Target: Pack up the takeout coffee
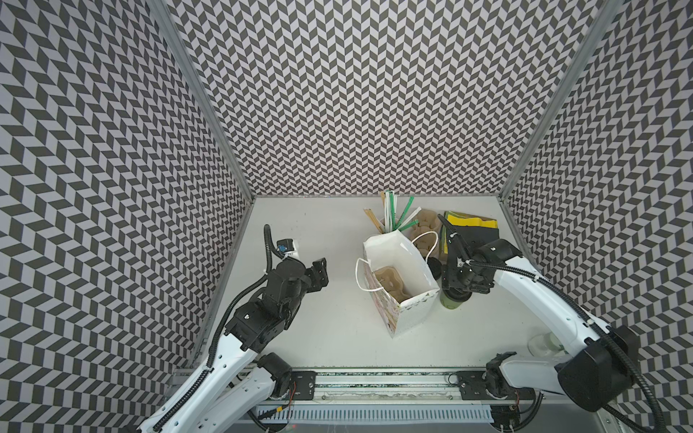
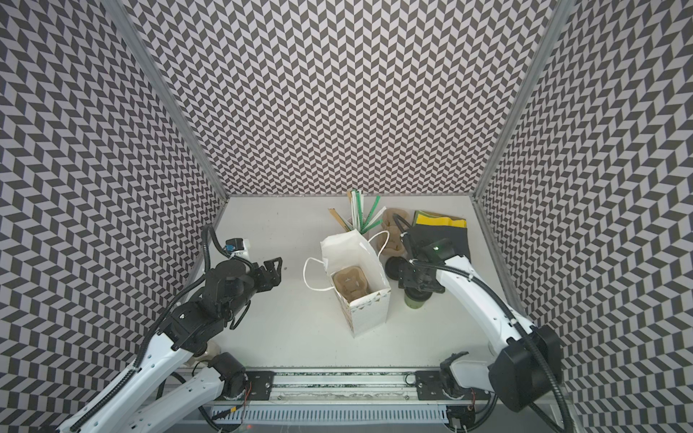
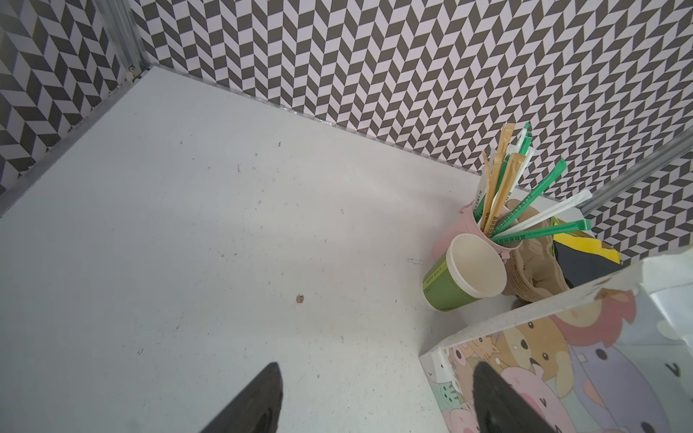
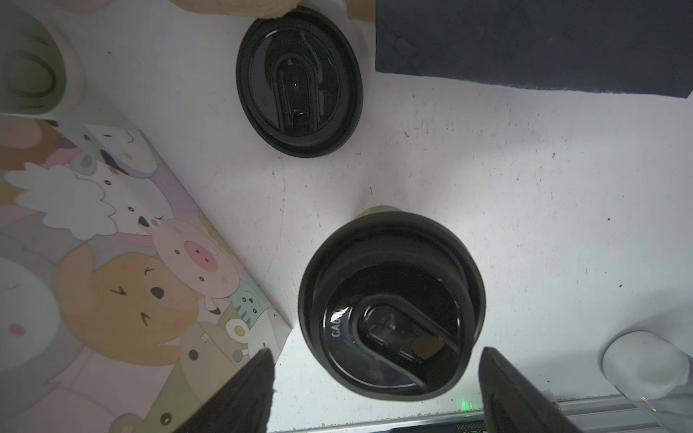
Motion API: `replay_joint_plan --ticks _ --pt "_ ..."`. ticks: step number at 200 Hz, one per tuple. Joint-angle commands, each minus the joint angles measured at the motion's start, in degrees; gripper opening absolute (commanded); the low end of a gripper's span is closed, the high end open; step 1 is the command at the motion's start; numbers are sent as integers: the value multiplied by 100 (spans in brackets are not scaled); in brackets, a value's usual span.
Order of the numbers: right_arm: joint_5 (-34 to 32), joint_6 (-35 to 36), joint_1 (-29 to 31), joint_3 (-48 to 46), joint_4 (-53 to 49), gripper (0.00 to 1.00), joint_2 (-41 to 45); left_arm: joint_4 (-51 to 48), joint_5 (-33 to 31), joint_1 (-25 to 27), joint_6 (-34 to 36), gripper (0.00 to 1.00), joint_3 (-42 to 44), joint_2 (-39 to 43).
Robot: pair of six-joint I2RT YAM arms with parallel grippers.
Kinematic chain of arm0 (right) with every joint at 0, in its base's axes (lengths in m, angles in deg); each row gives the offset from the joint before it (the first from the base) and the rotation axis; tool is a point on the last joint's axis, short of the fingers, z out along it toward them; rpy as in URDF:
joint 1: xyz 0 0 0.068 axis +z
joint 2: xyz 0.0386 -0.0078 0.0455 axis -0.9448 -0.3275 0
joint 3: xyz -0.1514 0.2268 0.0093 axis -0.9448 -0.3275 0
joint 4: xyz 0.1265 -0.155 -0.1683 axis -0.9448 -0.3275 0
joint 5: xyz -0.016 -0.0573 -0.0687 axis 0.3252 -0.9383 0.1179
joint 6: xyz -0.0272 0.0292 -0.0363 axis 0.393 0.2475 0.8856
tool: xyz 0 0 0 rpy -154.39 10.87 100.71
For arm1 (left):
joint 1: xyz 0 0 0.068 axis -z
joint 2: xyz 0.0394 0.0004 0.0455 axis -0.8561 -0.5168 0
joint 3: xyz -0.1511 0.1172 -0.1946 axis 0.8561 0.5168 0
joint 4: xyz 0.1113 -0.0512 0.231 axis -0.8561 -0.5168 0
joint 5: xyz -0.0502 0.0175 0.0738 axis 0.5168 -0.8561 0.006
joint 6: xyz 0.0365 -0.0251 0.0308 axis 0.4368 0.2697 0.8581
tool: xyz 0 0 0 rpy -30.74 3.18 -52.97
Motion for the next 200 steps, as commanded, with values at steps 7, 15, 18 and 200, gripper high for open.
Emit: replay_joint_plan --ticks 7,15,18,200 --pt "-13 -34 -27 0 10 84 -119 48 -23 -25 79 80 39 27" --pt "-11 -34 -31 -2 17 84 -138 50 -23 -29 75 80 43 36" --pt "-4 -35 -27 -2 21 84 -146 48 -23 -29 80 80 46 47" --pt "149 -43 -150 -160 159 76 -192 -13 -13 -16 88 87 31 -89"
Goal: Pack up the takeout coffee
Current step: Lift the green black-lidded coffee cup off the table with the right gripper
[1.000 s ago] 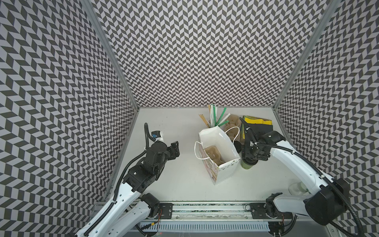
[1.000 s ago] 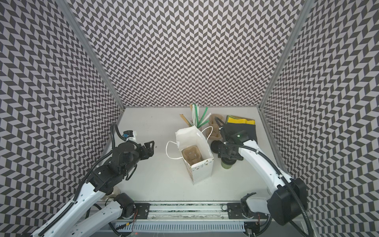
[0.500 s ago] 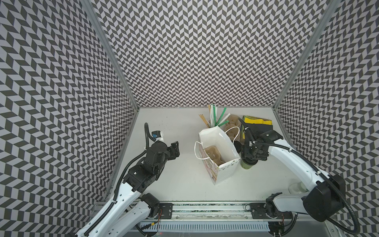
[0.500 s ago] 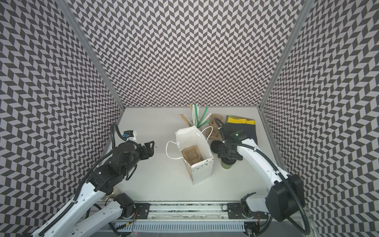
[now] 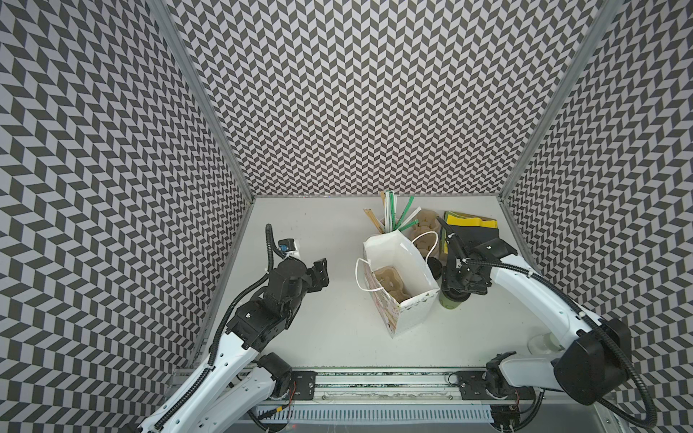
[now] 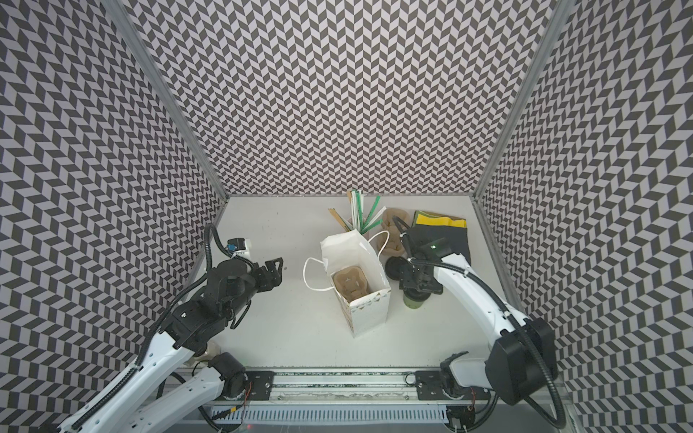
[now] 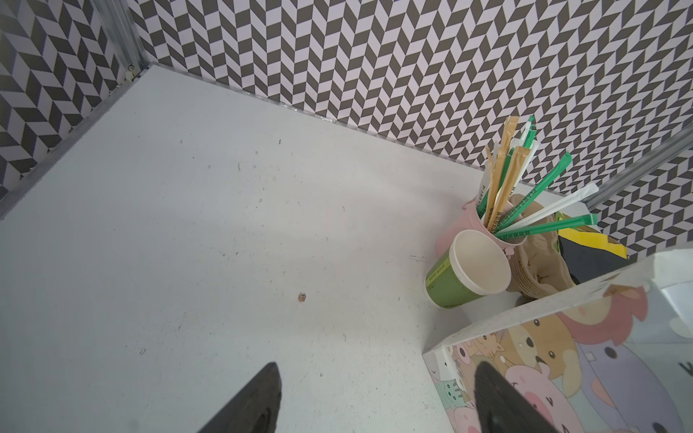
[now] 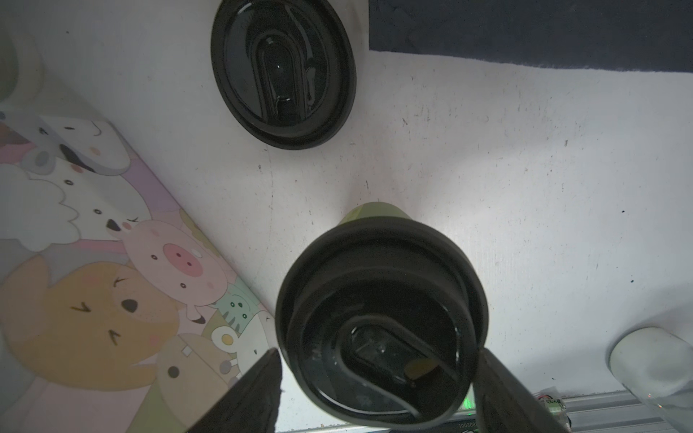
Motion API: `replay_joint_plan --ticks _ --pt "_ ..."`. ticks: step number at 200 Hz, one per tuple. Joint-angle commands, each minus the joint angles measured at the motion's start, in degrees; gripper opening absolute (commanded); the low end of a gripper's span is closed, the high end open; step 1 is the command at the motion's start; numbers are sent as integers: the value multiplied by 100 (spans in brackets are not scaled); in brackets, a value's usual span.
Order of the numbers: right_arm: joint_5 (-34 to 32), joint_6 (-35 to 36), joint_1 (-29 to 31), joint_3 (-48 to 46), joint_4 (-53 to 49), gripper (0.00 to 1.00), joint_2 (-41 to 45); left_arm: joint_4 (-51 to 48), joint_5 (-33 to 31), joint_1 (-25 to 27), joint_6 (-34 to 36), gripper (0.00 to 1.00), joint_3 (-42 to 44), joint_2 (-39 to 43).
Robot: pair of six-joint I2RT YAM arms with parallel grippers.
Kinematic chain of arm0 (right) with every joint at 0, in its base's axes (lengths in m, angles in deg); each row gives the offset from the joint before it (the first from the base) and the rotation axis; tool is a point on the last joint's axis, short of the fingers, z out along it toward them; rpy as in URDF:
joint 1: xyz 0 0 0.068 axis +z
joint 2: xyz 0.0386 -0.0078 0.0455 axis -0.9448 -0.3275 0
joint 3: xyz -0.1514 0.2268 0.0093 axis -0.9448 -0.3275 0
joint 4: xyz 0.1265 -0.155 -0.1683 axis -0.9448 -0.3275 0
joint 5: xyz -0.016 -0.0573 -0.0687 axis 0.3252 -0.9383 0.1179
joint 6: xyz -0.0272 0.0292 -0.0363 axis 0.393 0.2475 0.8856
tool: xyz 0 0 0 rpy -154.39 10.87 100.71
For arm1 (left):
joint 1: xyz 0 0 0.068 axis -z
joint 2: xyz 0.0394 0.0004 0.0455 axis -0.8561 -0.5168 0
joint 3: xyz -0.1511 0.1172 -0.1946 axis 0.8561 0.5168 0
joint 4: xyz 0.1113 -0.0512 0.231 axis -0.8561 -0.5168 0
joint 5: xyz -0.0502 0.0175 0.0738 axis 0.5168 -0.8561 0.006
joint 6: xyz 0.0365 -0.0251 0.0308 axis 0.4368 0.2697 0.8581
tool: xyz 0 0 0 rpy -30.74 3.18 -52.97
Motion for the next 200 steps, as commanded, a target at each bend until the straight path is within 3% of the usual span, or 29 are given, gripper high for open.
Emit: replay_joint_plan --ticks 1,61,160,182,200 --pt "36 -25 -39 -46 89 76 -19 -11 -31 -18 49 87 26 -12" --pt "104 -38 -41 -242 122 69 -105 -11 4 -10 49 88 30 -22" --pt "137 122 -44 -176 122 79 -281 -17 37 -11 58 90 35 -84" --pt "192 114 -41 -180 127 75 -273 -12 40 -11 54 89 35 -98" --pt "222 120 -32 -205 131 64 -266 -11 43 -8 54 86 43 -102"
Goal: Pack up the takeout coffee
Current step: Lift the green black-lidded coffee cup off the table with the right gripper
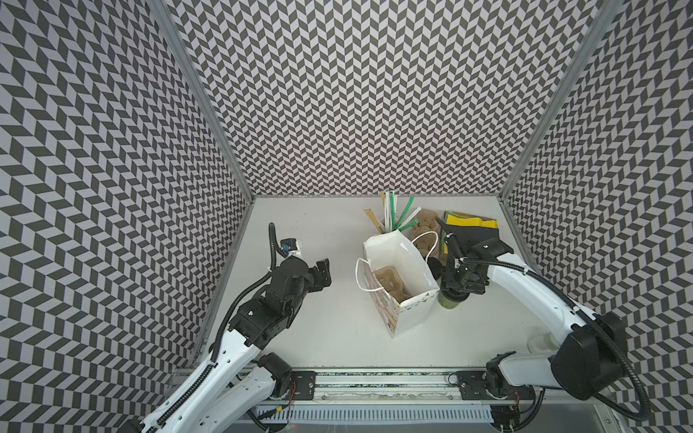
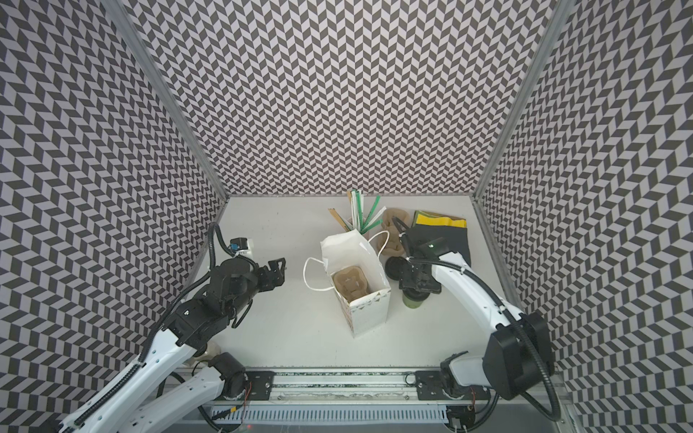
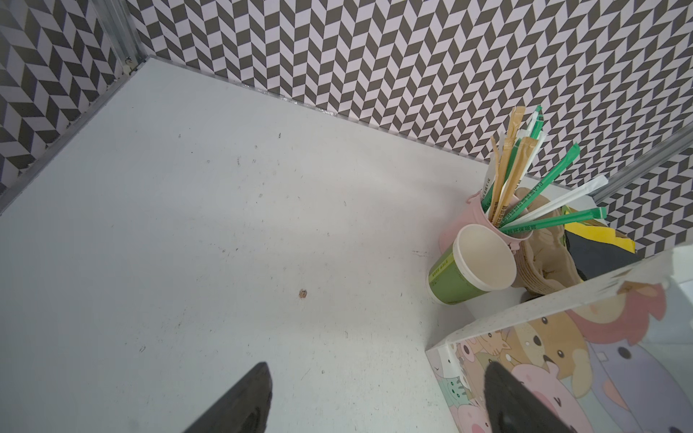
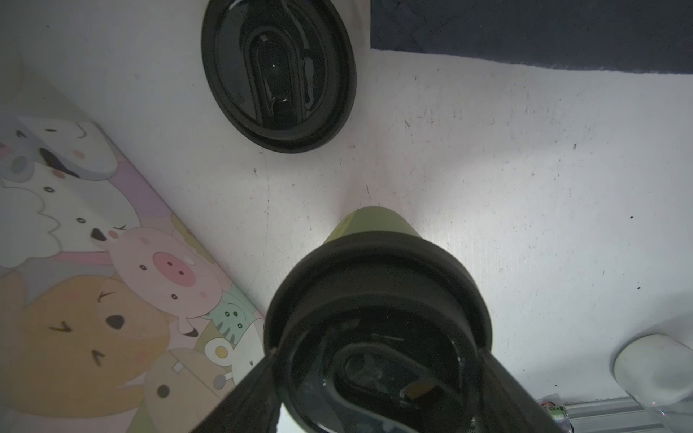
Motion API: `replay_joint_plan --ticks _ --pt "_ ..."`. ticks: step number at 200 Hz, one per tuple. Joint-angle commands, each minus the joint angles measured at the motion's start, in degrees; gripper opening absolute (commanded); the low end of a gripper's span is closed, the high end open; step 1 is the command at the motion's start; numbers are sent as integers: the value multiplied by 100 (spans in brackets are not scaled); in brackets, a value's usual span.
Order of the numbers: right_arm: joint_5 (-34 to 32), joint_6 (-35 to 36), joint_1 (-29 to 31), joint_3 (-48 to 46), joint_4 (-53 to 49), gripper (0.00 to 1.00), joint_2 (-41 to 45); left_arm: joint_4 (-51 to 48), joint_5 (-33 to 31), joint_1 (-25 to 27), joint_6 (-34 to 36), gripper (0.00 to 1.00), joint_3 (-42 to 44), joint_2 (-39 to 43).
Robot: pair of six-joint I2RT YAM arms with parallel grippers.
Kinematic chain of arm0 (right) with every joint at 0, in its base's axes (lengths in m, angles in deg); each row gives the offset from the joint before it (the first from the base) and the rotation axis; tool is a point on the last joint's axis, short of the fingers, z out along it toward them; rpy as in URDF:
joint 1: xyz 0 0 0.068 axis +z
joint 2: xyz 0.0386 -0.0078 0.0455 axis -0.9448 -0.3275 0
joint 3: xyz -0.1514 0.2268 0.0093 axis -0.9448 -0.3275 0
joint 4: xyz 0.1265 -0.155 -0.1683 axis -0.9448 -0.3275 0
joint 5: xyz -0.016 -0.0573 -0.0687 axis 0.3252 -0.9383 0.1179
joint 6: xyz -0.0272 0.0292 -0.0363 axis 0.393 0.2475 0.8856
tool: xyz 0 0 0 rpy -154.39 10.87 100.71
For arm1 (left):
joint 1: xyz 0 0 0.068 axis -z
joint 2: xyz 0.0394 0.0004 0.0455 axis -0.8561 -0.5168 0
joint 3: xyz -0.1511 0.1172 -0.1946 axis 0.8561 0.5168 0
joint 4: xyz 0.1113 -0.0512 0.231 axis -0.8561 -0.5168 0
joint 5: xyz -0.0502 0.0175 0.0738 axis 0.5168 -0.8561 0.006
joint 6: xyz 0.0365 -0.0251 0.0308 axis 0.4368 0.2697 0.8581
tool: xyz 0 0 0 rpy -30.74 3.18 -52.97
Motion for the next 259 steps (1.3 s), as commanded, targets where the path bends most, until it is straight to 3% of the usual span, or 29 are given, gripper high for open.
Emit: replay_joint_plan --ticks 1,30,102,176,214,259 --pt "131 28 0 -148 -10 64 -97 -5 24 -12 41 86 43 11" --pt "238 8 -6 -154 -72 53 -128 9 37 -13 49 84 44 5" --pt "534 96 -5 -139 -216 0 -170 17 44 -23 59 84 52 27" --pt "732 163 26 37 -552 0 146 43 92 -16 67 84 61 43" --pt "503 122 125 905 -981 0 448 51 105 -39 77 84 61 58" --pt "465 87 127 1245 -992 0 908 61 134 -58 87 84 70 48"
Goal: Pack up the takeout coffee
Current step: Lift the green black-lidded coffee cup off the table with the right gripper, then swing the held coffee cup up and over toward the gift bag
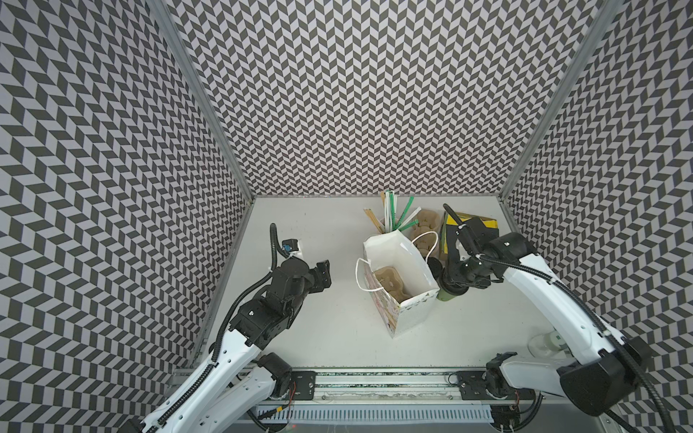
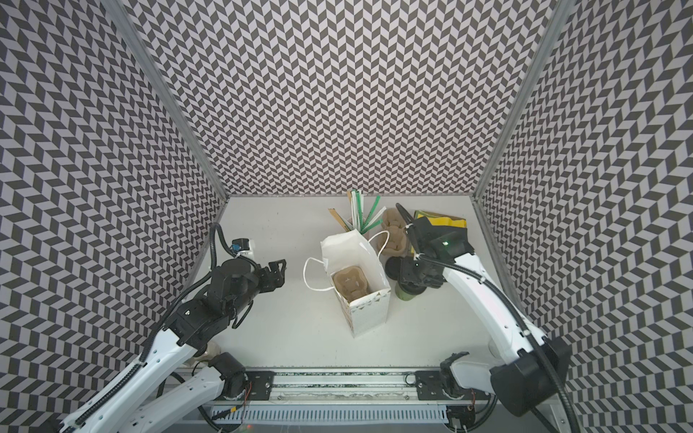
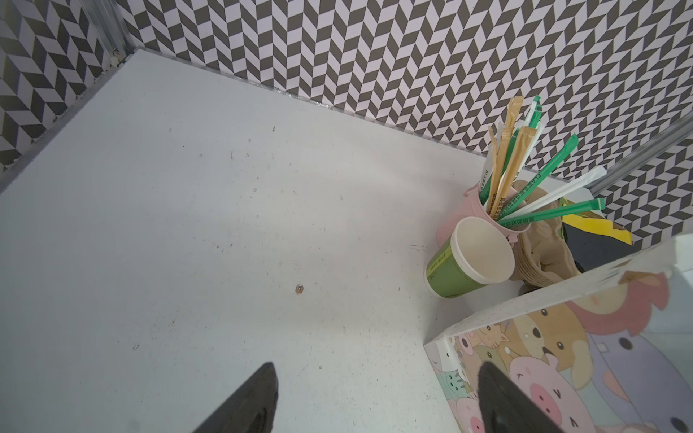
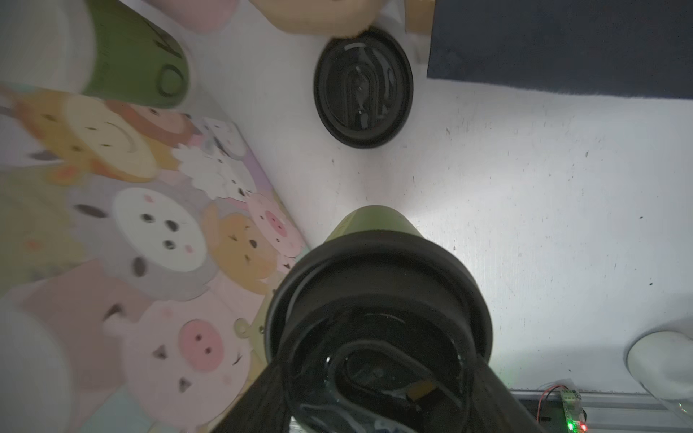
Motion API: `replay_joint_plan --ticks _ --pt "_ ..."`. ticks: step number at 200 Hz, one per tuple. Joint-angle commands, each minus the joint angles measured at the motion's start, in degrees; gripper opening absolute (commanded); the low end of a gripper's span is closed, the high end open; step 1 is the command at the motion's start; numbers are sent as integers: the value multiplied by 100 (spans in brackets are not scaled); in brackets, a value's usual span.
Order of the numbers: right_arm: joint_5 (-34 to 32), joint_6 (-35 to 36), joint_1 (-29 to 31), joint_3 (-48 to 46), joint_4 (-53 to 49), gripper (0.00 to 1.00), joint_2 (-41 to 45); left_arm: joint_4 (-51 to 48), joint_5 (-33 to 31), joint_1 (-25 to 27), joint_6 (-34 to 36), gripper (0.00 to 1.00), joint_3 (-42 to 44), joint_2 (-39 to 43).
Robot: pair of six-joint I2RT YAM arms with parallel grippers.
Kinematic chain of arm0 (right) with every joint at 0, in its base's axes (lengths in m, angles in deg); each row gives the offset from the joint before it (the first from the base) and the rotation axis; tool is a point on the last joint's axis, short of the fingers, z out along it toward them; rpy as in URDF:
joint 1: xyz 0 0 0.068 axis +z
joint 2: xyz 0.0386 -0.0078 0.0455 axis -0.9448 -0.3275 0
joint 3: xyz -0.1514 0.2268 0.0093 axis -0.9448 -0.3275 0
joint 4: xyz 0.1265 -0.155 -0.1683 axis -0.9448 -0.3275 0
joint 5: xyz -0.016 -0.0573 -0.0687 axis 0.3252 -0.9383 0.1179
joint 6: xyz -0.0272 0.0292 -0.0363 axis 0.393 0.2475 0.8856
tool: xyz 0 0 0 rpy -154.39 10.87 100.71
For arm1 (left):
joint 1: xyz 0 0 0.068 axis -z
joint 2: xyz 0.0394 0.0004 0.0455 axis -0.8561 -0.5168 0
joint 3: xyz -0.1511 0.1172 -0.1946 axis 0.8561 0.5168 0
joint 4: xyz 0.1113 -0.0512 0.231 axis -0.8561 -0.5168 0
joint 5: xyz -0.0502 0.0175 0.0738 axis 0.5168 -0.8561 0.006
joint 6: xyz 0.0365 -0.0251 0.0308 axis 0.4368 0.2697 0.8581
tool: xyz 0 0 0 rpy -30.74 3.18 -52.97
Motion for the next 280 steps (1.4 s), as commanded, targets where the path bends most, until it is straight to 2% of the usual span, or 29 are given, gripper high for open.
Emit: replay_joint_plan --ticks 1,39,92,140,171,214,231,280 --pt "-29 -13 21 229 -191 0 267 59 17 -56 83 84 24 39" --pt "154 68 28 746 -197 0 641 59 24 -55 91 84 24 3" --pt "46 141 21 1839 -199 0 1024 68 42 -56 97 84 24 -23" --pt "109 254 21 3165 -196 0 1035 85 66 -73 117 84 24 -21" --pt "837 351 34 3879 -181 0 793 104 121 -130 135 84 26 -20" --pt "1648 365 103 4273 -172 0 422 126 165 -204 144 84 37 -4" --pt "1621 297 275 4268 -181 0 284 126 182 -235 144 84 39 -3" --pt "579 -119 1524 4054 -181 0 -75 138 207 -299 144 83 42 -28"
